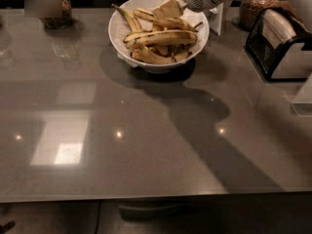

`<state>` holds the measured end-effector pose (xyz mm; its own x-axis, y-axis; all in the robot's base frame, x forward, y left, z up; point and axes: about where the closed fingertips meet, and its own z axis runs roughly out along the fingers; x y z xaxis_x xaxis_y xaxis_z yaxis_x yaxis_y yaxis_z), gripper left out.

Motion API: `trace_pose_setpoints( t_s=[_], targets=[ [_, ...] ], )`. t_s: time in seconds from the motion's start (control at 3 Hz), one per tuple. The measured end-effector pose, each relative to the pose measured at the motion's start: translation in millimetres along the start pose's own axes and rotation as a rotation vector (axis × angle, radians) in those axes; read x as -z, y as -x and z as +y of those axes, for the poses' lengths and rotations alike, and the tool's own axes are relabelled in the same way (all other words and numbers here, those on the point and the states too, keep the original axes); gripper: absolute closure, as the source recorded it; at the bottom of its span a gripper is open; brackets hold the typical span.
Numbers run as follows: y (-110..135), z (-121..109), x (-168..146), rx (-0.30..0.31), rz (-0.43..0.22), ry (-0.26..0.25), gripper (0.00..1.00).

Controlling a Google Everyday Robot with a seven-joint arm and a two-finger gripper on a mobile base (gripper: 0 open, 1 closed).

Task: Pick banana from white bowl

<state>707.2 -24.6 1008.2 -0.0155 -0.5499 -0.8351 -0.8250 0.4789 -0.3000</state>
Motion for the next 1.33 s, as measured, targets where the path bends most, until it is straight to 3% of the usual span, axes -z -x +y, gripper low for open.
trace_pose_setpoints(
  t_s=[1.33],
  targets=[
    [-20.8,-4.8,-7.3,-0.033,0.093,-0.001,0.51]
  ],
)
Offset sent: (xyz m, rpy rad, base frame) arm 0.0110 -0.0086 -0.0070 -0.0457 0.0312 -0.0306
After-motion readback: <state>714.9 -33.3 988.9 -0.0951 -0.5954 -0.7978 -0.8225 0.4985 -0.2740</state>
